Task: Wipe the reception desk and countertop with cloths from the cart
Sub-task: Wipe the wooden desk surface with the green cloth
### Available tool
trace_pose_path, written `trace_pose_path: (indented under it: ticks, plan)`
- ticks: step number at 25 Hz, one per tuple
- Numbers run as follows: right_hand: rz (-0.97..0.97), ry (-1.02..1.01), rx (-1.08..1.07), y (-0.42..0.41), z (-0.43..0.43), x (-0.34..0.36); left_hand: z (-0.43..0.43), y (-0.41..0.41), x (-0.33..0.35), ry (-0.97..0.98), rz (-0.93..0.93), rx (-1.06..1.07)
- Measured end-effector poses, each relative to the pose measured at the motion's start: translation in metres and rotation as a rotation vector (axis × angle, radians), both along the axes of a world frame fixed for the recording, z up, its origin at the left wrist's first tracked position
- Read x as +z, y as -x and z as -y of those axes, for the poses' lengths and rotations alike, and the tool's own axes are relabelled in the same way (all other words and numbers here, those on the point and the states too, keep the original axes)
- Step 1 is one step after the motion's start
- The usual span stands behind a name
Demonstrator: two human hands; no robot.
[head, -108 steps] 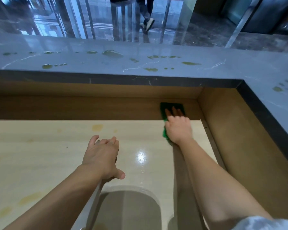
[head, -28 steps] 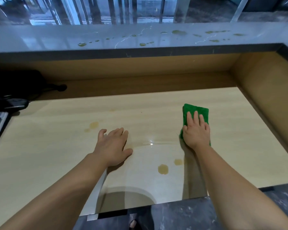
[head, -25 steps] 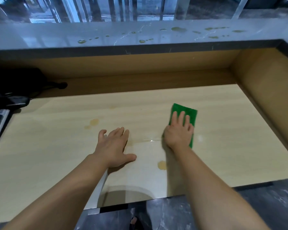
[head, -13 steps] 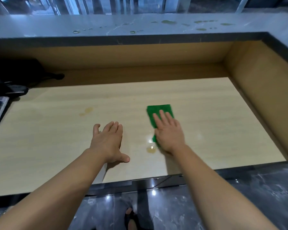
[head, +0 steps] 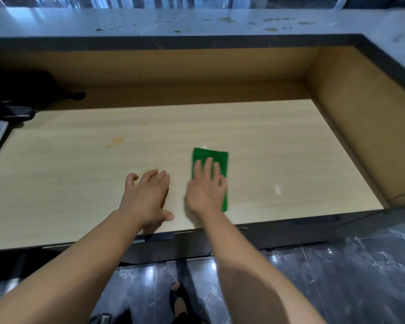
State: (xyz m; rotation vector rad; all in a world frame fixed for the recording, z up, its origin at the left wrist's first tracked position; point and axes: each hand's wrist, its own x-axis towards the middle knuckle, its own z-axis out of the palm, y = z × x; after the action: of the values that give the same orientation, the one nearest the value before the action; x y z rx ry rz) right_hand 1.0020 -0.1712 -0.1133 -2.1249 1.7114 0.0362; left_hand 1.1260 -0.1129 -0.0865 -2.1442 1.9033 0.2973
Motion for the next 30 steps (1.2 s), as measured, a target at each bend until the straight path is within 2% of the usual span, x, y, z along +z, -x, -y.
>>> trace_pose_path:
  ticks: [3, 6, 8, 13, 15, 18, 20, 23, 27, 30]
  plan:
    - [-0.016, 0.022, 0.283, -0.013, -0.022, -0.004, 0.001, 0.004, 0.0, -0.034, 0.036, -0.007]
    - [-0.054, 0.149, 0.425, 0.036, -0.003, -0.011, 0.003, 0.006, 0.001, -0.09, 0.056, -0.012]
    - [-0.078, 0.183, 0.363, 0.084, 0.015, -0.016, 0.004, 0.006, 0.001, -0.101, 0.049, -0.007]
    - [-0.17, 0.218, 0.014, 0.191, 0.047, -0.016, 0.005, 0.006, 0.0, -0.122, 0.058, -0.017]
    - [-0.17, 0.214, -0.131, 0.182, 0.044, -0.017, 0.007, 0.004, 0.0, -0.13, 0.058, -0.024]
    - [-0.198, 0.194, -0.28, 0.116, 0.019, -0.017, 0.009, 0.003, -0.002, -0.129, 0.067, -0.037]
    - [-0.166, 0.184, -0.216, 0.063, -0.005, -0.019, 0.009, 0.003, -0.003, -0.128, 0.064, -0.038]
    - [-0.09, 0.163, 0.069, 0.008, -0.038, -0.019, 0.009, 0.003, -0.004, -0.116, 0.058, -0.036]
    - [-0.072, 0.196, 0.406, 0.039, -0.021, -0.018, 0.01, 0.003, -0.003, -0.106, 0.08, -0.053]
    - [-0.132, 0.227, 0.279, 0.095, 0.009, -0.02, 0.01, 0.004, -0.003, -0.067, 0.087, -0.069]
